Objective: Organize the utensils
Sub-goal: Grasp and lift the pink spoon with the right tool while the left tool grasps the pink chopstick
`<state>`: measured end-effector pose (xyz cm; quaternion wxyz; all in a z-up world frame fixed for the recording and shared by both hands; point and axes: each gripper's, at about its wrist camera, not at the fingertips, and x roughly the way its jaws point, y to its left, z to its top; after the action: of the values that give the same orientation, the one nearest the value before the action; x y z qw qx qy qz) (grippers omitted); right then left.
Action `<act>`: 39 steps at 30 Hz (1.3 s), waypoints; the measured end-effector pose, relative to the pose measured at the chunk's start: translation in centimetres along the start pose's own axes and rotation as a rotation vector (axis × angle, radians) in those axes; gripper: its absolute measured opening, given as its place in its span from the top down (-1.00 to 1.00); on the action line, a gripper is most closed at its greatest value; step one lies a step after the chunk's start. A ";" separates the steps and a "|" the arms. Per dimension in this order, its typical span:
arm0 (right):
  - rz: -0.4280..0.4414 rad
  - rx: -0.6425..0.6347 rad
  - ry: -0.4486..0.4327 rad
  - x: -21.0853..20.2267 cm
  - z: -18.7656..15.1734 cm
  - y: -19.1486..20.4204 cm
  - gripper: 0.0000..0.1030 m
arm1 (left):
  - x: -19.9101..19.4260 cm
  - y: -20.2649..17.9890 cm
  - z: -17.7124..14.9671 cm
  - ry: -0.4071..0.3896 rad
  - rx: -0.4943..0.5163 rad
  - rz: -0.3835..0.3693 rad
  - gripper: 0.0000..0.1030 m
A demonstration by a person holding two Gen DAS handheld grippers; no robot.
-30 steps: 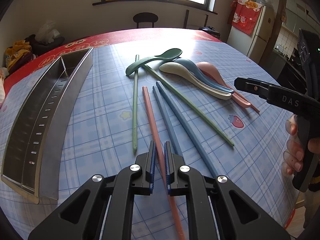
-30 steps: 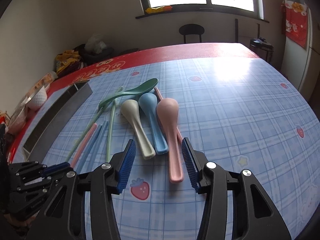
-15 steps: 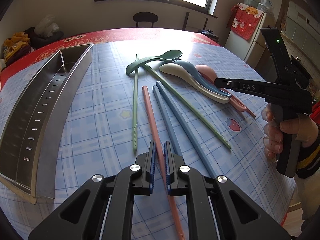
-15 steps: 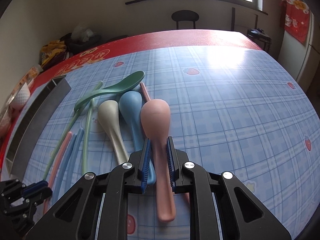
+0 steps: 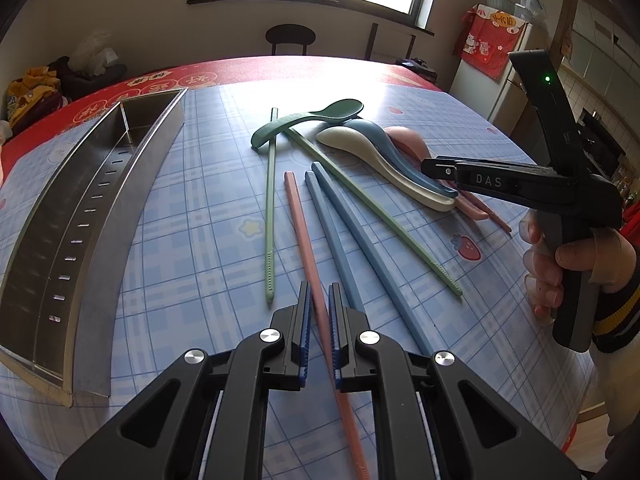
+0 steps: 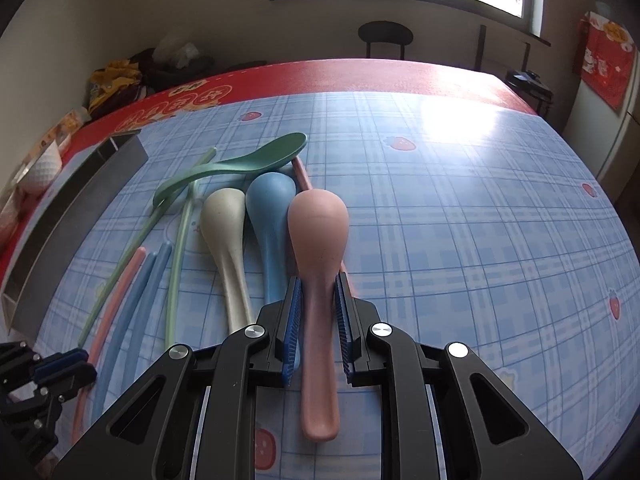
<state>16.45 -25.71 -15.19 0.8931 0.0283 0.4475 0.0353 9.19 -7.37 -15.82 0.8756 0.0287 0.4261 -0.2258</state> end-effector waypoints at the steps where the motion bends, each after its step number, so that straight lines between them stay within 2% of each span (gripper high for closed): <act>1: -0.004 -0.006 0.001 0.1 0.1 0.1 0.64 | 0.0 0.0 0.0 0.000 0.001 0.002 0.83; 9: -0.009 -0.007 -0.004 -0.2 -0.2 0.2 0.67 | 0.0 -0.1 0.0 0.000 0.004 0.004 0.83; 21: 0.209 0.097 -0.049 -3.7 -2.3 -0.1 0.68 | 0.0 0.0 0.0 0.000 0.000 -0.001 0.83; 29: 0.284 0.177 -0.097 -5.2 -4.0 1.2 0.68 | 0.0 -0.4 0.0 0.001 0.017 0.019 0.83; 39: 0.294 0.149 -0.109 -5.1 -4.6 2.7 0.68 | 0.1 -0.5 0.0 0.001 0.030 0.034 0.84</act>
<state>9.58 -23.38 -13.64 0.8967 0.1615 0.3908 0.1308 8.97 -7.87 -15.83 0.8786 0.0489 0.4225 -0.2173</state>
